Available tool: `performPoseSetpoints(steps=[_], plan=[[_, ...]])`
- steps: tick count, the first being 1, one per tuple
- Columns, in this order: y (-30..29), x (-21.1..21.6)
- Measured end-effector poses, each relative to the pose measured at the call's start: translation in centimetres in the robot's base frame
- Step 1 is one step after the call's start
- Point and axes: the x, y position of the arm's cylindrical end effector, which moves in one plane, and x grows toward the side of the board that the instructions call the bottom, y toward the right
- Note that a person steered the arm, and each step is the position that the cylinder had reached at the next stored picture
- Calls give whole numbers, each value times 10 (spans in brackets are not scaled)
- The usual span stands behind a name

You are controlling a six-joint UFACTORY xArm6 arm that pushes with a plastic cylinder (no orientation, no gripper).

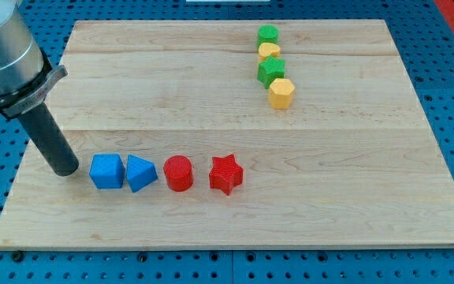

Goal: Push the blue cube into the blue triangle

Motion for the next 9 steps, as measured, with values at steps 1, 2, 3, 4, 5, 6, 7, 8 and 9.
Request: performPoseSetpoints(steps=[1, 2, 3, 4, 5, 6, 7, 8, 9], plan=[[0, 0], [1, 0], [1, 0], [-1, -4], [-3, -5], [-4, -3], [-5, -3], [-9, -3], [-9, -6]])
